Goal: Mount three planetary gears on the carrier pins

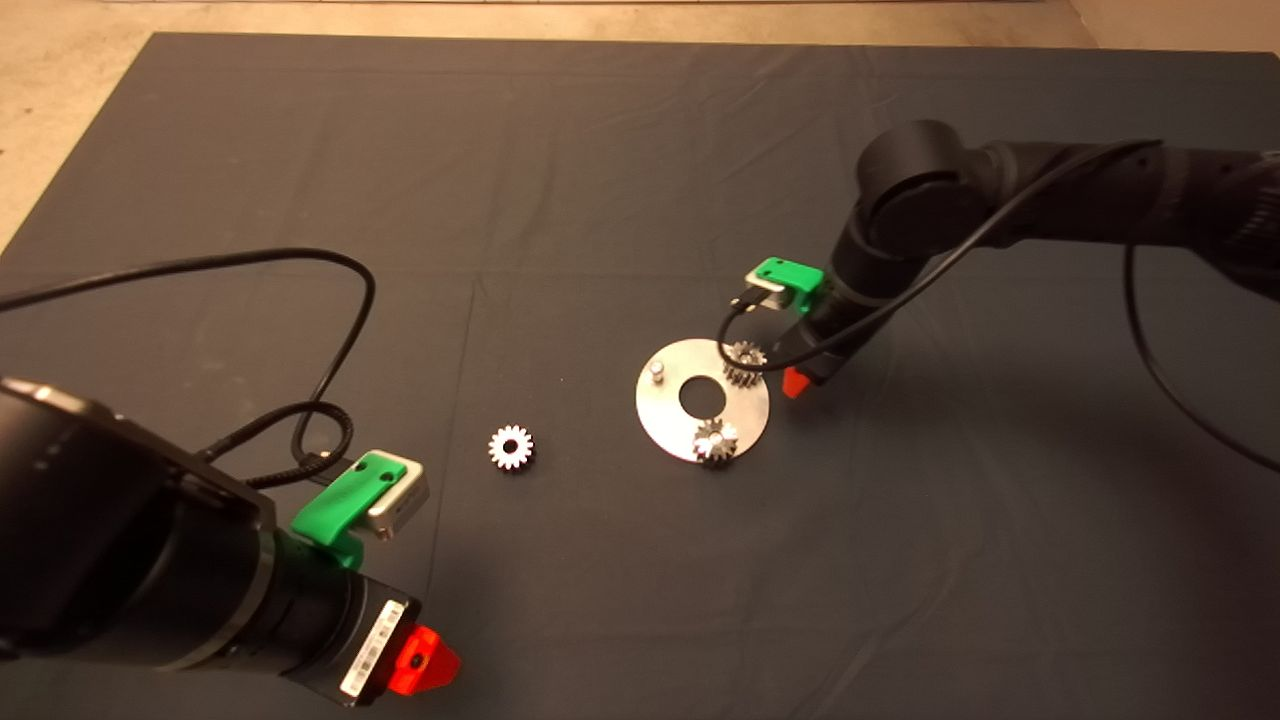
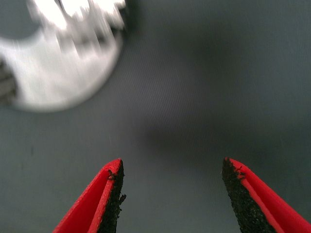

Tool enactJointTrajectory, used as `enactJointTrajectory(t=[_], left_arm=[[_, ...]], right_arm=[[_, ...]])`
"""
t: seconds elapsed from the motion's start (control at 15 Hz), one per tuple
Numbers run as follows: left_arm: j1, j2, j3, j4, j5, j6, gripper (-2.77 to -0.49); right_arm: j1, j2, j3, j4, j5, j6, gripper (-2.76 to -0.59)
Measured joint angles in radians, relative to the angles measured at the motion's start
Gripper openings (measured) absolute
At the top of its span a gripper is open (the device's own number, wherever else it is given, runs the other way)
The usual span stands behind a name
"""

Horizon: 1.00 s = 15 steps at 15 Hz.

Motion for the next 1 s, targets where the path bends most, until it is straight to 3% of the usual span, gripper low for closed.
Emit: enactJointTrajectory(t=[0.07,0.13,0.33,0.47,0.6,0.67,0.87,1.0], left_arm=[[0.0,0.0,0.0,0.0,0.004,0.0,-0.51],[0.0,0.0,0.0,0.0,0.01,0.0,-0.51],[0.0,0.002,0.0,0.0,0.021,0.0,-0.51],[0.0,0.008,0.0,0.0,0.034,0.0,-0.51],[-0.012,0.021,0.0,0.0,0.034,0.001,-0.51],[-0.023,0.027,0.0,0.0,0.035,0.002,-0.51],[-0.048,0.036,0.0,0.001,0.037,0.003,-0.51],[-0.054,0.038,-0.005,0.019,0.037,0.003,-0.51]], right_arm=[[0.018,-0.046,0.063,0.031,-0.004,0.035,-1.88],[0.026,-0.086,0.141,0.042,-0.004,0.074,-1.88],[0.033,-0.219,0.466,0.076,0.001,0.207,-1.88],[0.079,-0.305,0.62,0.092,-0.004,0.346,-1.88],[0.116,-0.356,0.698,0.093,-0.008,0.446,-1.88],[0.121,-0.365,0.715,0.093,-0.006,0.466,-1.88],[0.134,-0.397,0.741,0.084,-0.006,0.473,-1.88],[0.13,-0.409,0.752,0.072,-0.006,0.473,-1.88]])
